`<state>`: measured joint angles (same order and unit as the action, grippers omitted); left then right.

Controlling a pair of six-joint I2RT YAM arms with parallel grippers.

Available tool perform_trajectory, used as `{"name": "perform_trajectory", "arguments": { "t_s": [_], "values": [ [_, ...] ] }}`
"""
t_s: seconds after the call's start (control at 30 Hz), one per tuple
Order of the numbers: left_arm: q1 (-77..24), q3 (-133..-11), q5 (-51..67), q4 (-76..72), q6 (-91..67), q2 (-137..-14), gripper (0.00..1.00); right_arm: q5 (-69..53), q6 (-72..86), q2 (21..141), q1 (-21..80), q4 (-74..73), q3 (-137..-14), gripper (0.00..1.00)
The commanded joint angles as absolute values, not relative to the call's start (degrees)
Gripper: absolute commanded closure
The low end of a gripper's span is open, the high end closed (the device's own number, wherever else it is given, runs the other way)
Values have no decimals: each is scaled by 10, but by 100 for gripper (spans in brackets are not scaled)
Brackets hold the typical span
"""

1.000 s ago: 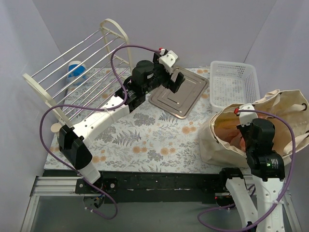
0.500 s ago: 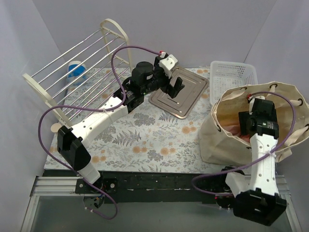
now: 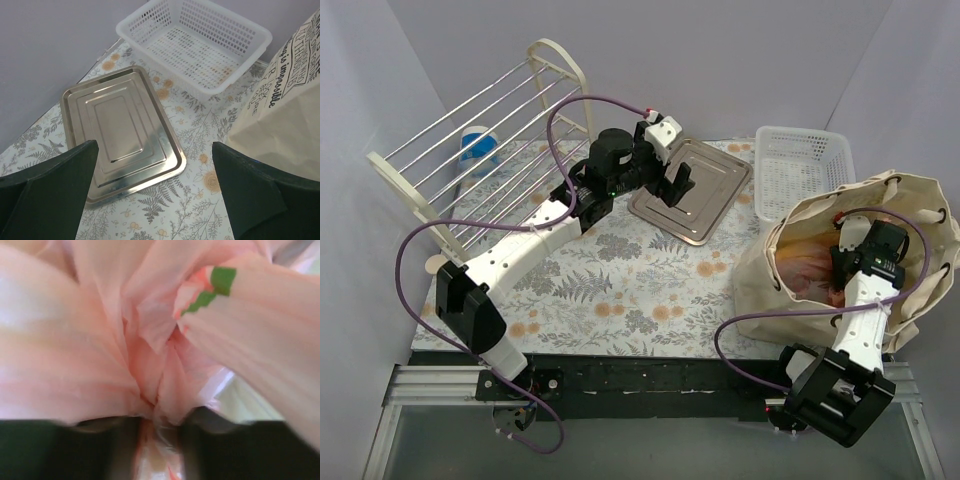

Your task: Untie the knot of the grocery bags and take out the mixed food

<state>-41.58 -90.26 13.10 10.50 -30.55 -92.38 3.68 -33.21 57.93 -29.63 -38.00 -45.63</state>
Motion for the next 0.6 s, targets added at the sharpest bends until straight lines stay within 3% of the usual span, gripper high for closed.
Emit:
{"name": "perform_trajectory", "arguments": {
  "t_s": [0.0,0.1,0.33,0.57],
  "values": [
    [-414,-882,132,113,-316,-873,2,-89,-403,549,-298,-439,-482,80],
    [-414,-875,134,105,-318,-873,2,-113,-394,512,-286,-483,-552,99],
    [-415,-891,153,83,-323,-892,2,-119,-353,442,-260,-443,-729,99],
    [-419,-911,155,80,-317,-896,2,-205,-334,504,-260,-353,-940,99]
  ]
}}
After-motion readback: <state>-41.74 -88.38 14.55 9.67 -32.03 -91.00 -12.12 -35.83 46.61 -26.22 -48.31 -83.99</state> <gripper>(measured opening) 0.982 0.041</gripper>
